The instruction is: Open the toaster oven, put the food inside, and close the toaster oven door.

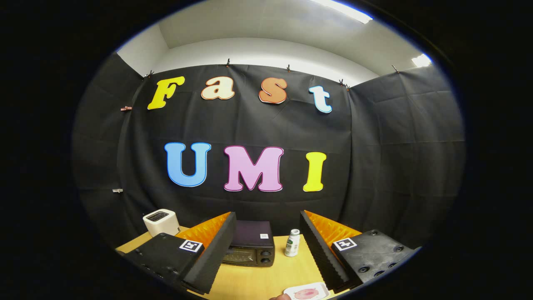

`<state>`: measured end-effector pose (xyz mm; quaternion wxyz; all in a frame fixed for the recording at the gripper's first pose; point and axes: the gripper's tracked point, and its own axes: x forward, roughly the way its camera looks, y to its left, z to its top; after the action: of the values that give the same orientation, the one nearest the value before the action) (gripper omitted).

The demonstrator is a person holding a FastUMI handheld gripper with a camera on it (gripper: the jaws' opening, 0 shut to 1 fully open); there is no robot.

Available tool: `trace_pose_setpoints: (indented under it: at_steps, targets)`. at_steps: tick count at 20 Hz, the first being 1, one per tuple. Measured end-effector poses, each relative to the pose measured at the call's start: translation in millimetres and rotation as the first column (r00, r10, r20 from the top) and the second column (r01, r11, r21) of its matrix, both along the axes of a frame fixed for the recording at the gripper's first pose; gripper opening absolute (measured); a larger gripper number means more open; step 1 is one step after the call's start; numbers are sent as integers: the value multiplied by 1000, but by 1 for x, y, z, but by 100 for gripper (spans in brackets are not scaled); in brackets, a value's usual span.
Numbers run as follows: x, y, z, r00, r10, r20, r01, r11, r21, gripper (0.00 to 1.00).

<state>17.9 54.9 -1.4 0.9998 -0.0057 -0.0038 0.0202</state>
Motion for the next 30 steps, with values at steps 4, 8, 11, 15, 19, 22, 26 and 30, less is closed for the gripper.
trace_pose_setpoints:
  at_steps: [4, 8, 11, 15, 19, 22, 26, 30]
  targets:
    - [25, 41, -21, 999, 24, -34, -23, 999, 38, 98]
    - [60, 81, -62, 997, 30, -70, -28, 999, 35, 98]
    - [84, 118, -105, 989, 75, -126, -71, 997, 43, 98]
    - [120, 143, -169, 967, 62, -249, -50, 997, 55, 98]
    - [145, 157, -224, 944, 43, -326, -38, 999, 21, 98]
    - [161, 159, -251, 924, 38, -381, -30, 999, 27, 98]
    - [175, 152, -280, 899, 10, -437, -2, 1000, 19, 98]
    - [179, 152, -295, 885, 2, -465, 3, 1000, 11, 99]
